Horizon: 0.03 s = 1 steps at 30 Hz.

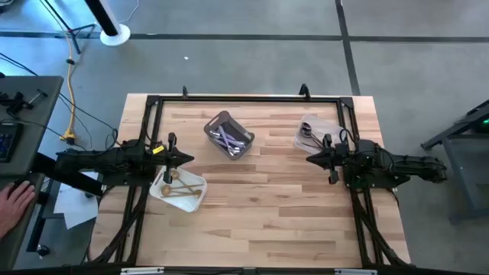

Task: Sort silverware by color (type)
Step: Return to Home Position

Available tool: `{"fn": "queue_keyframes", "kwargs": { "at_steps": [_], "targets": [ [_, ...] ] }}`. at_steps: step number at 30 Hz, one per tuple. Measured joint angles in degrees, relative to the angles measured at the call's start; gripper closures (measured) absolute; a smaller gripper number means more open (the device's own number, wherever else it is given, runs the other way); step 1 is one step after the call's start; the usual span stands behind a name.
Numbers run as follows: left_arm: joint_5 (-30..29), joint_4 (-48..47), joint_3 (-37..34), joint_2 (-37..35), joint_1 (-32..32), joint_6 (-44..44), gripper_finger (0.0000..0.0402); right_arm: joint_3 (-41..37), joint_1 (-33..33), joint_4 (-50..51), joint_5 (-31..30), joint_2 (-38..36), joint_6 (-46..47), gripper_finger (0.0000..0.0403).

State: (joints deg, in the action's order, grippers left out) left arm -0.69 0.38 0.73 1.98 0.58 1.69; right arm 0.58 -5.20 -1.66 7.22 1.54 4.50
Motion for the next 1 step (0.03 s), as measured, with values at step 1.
{"fn": "queue_keyframes", "kwargs": {
  "at_steps": [1],
  "targets": [
    [0.0, 0.0, 0.0, 0.0, 0.0, 0.0, 0.0401, 0.0, 0.0, 0.0, 0.0, 0.0, 0.0, 0.0402]
  ]
}}
